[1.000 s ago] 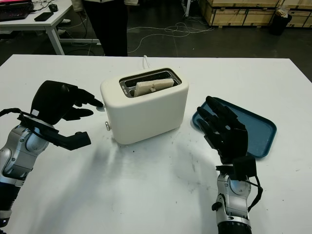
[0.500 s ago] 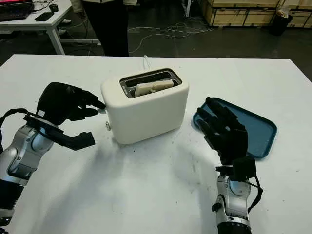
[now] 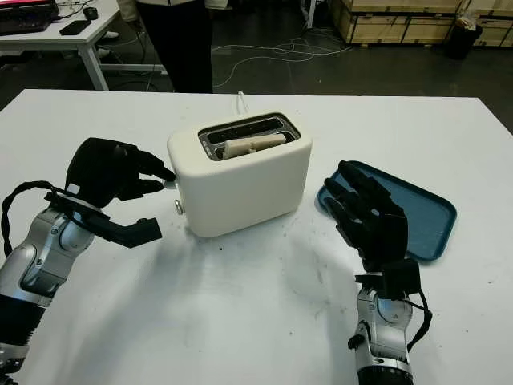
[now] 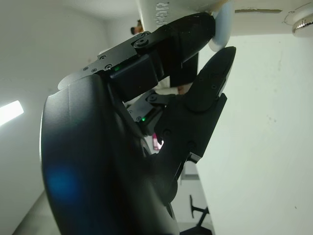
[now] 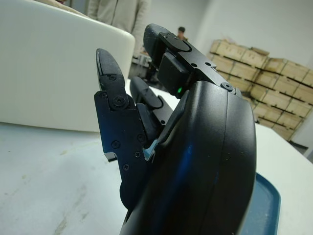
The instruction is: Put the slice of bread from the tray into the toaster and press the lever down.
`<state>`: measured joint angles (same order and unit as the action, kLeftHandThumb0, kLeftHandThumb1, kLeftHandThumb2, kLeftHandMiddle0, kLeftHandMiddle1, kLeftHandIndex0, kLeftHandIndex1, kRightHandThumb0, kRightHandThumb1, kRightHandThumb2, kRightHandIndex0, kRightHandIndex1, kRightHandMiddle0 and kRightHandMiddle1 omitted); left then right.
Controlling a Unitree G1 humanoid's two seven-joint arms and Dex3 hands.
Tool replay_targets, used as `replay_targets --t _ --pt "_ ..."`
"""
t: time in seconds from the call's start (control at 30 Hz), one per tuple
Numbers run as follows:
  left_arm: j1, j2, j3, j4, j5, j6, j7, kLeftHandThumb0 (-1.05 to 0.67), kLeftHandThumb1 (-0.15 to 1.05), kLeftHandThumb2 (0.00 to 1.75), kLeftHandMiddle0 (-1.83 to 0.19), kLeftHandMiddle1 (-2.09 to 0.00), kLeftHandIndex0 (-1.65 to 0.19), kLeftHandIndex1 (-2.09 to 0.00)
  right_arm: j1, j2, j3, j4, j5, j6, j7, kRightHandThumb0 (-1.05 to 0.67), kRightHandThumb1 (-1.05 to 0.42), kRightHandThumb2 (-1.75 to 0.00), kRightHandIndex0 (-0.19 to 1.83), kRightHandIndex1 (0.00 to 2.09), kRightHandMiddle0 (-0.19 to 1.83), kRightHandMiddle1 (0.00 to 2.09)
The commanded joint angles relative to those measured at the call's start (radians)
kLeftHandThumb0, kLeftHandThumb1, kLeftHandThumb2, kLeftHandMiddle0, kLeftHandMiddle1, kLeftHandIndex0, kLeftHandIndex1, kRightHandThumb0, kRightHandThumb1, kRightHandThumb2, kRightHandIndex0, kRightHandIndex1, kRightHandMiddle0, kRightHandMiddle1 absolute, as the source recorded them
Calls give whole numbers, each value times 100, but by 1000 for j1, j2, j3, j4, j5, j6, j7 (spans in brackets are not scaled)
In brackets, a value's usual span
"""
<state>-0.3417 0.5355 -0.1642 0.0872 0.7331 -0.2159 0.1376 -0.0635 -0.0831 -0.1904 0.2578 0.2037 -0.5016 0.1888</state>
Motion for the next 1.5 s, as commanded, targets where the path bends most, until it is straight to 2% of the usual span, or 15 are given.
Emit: replay_targets --t 0.0,0.17,0.3,0.6,0.7,0.73,0.8,0.83,0.87,0.93,0.97,1.03,1.17,1.33,1.47 --pt "5 -17 -24 7 7 -7 -1 -29 92 2 -104 -136 -150 -17 1 2 -5 9 15 -18 10 -31 -92 -4 83 0 77 0" --pt "4 -17 -24 9 5 -4 -4 -28 91 1 -102 -142 -147 -25 0 -1 -7 18 -3 -37 1 -30 -92 -3 83 0 77 0" --pt "5 -19 -29 11 10 2 -6 -28 91 0 -102 -135 -125 -60 8 -2 -7 2 -7 -22 -5 -33 -92 -3 83 0 77 0" --pt "15 -41 -53 11 2 15 -27 -27 92 1 -102 -134 -119 -67 36 -6 -9 -26 8 -15 6 -31 -92 -3 84 1 78 0" --pt "63 -111 -115 19 12 53 -40 -27 92 4 -101 -133 -117 -68 53 -9 -10 -42 12 -14 11 -30 -92 -4 84 0 78 0" --pt "94 -157 -157 37 29 86 -36 -25 92 3 -96 -142 -113 -76 60 -10 -11 -47 13 -13 11 -31 -92 -4 84 0 78 0" --pt "147 -245 -258 107 71 158 -50 -27 92 6 -91 -162 -98 -121 73 -15 -14 -61 10 -9 9 -32 -92 -4 84 0 78 0" --pt "165 -288 -304 154 76 196 -85 -26 92 11 -89 -155 -89 -122 78 -19 -15 -66 10 -6 10 -32 -92 -4 84 0 78 0" --pt "178 -324 -349 207 94 222 -97 -26 92 16 -88 -149 -88 -115 82 -24 -16 -70 13 -4 14 -32 -92 -5 84 0 78 0" --pt "194 -375 -411 283 119 251 -102 -27 92 15 -90 -113 -95 -78 85 -34 -18 -77 17 4 23 -32 -92 -6 83 0 77 0" --pt "199 -384 -428 304 123 244 -92 -27 92 14 -92 -108 -99 -70 85 -40 -18 -79 12 7 23 -33 -92 -6 83 0 77 0" --pt "201 -376 -443 296 117 246 -111 -28 92 17 -85 -127 -101 -77 79 -50 -16 -78 1 4 25 -36 -92 -6 83 0 77 0" --pt "194 -333 -431 230 116 273 -137 -22 92 17 -83 -112 -98 -67 75 -50 -4 -85 5 14 30 -36 -92 -7 83 0 78 0" --pt "171 -271 -424 162 133 303 -184 -25 92 17 -85 -114 -102 -58 73 -45 6 -80 -23 10 10 -40 -92 -7 82 0 76 0" --pt "156 -238 -422 133 130 320 -196 -29 92 20 -85 -104 -104 -48 69 -42 7 -70 -31 -7 9 -41 -92 -8 80 0 74 0"
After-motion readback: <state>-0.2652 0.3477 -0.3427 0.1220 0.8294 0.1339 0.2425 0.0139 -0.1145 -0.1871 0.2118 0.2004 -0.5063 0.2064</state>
